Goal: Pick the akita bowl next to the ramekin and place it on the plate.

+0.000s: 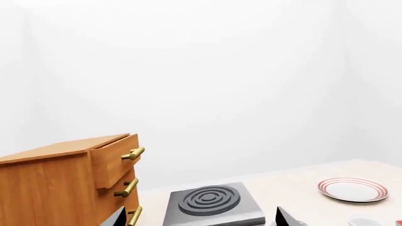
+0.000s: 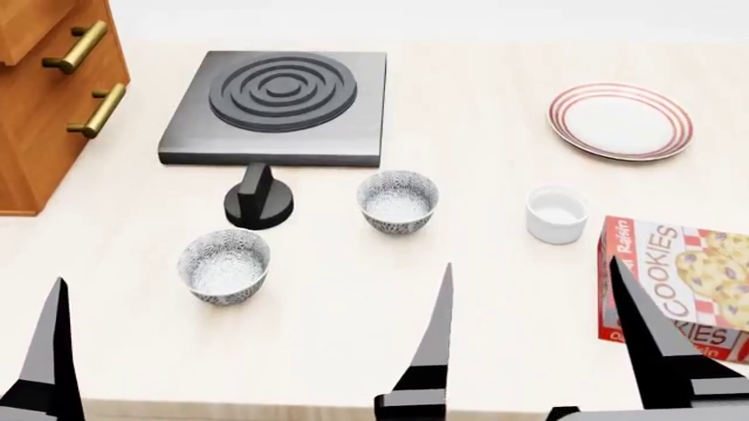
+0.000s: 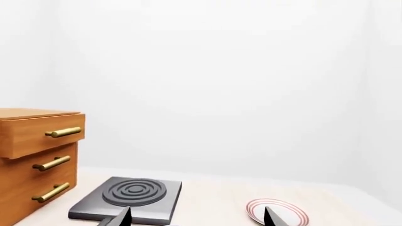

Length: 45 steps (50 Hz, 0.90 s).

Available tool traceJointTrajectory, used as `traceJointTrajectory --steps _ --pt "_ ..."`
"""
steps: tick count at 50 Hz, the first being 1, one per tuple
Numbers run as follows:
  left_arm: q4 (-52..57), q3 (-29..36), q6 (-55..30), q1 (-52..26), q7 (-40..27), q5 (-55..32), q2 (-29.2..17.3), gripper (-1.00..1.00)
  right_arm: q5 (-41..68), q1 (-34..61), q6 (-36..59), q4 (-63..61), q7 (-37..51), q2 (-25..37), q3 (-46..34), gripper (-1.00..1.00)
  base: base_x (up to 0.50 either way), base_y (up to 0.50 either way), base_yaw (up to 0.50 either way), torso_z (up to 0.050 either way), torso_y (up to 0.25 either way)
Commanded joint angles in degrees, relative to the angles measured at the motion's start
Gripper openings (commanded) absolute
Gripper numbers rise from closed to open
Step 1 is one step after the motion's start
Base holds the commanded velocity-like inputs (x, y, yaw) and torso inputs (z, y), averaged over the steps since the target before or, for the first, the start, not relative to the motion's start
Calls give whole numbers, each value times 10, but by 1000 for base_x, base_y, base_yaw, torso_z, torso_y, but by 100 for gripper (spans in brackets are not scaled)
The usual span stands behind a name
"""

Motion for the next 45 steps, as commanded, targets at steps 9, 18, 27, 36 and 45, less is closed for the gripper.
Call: traceJointTrajectory --steps 9,18,27,36,45 --pt "-4 16 9 -8 -12 -4 -10 100 1 12 -36 1 16 23 -29 100 83 0 0 0 0" --pt "-6 20 14 -10 -16 -5 -14 100 3 19 -46 3 21 29 -41 100 83 0 0 0 0" --pt "-7 24 17 -14 -18 -7 -17 100 5 23 -52 5 24 33 -48 100 93 0 0 0 0" --pt "-8 27 20 -16 -21 -8 -20 100 6 29 -56 8 25 34 -55 100 152 0 0 0 0" --pt "-7 31 20 -21 -26 -11 -21 100 6 33 -60 7 28 37 -62 100 185 0 0 0 0"
